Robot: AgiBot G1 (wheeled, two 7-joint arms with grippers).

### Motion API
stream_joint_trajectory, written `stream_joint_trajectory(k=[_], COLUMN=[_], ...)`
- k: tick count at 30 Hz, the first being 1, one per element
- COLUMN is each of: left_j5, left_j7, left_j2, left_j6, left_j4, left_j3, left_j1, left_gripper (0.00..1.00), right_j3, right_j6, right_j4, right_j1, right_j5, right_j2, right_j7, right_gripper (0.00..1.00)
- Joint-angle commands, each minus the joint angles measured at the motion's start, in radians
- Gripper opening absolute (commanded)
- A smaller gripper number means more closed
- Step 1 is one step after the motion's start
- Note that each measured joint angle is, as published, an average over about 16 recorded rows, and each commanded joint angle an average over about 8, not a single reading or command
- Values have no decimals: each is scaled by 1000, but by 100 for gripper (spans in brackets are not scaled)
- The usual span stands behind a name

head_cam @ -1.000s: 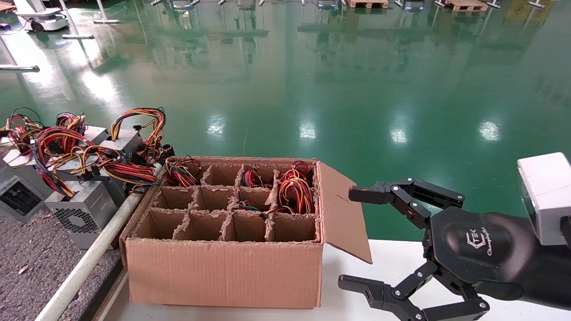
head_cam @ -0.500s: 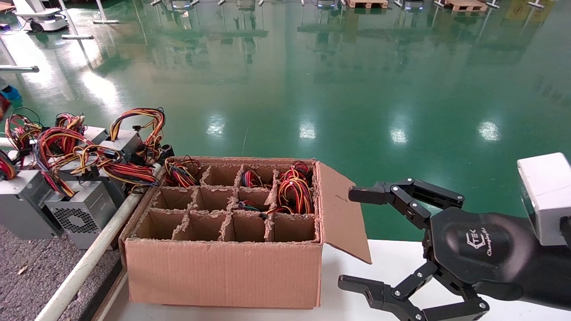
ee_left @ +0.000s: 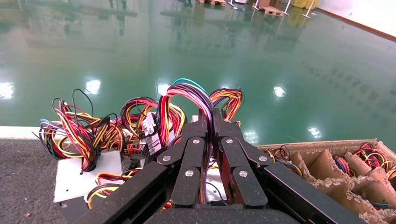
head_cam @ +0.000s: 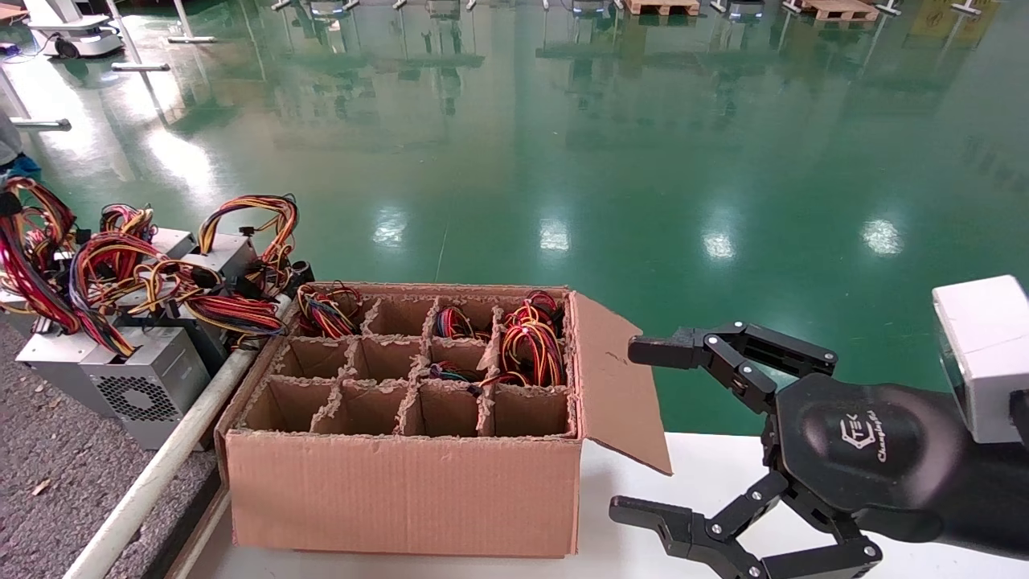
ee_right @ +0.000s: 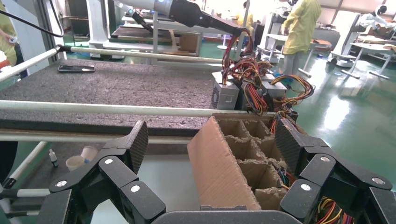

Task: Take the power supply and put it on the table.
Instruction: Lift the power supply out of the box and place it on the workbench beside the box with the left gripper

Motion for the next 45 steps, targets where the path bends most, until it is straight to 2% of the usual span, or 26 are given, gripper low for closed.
stream_joint_trajectory(k=[1, 6, 8, 9, 15, 17, 36, 45], left_j5=[-2, -3, -4, -4, -7, -7, -4, 15], left_j7=[7, 30, 38, 42, 54, 54, 57, 185], left_j2=[7, 24, 28, 30, 37, 38, 32, 24], left_j6=[-3, -9, -12, -14, -19, -20, -20, -79], left_j4=[14, 43, 50, 54, 63, 64, 54, -2], left_j3=[-1, -3, -2, -2, -1, 0, 1, 34], left_j1=[0, 0, -1, -1, -6, -7, -7, -7], left_gripper=[0, 0, 6, 14, 87, 100, 100, 100], right_j3=[0, 0, 0, 0, 0, 0, 0, 0], right_j6=[0, 0, 0, 0, 0, 0, 0, 0], right_j4=[0, 0, 0, 0, 0, 0, 0, 0], right_j1=[0, 0, 0, 0, 0, 0, 0, 0], right_j5=[0, 0, 0, 0, 0, 0, 0, 0], right_j2=[0, 0, 0, 0, 0, 0, 0, 0], right_j7=[0, 0, 0, 0, 0, 0, 0, 0], right_gripper=[100, 100, 100, 100, 100, 100, 100, 100])
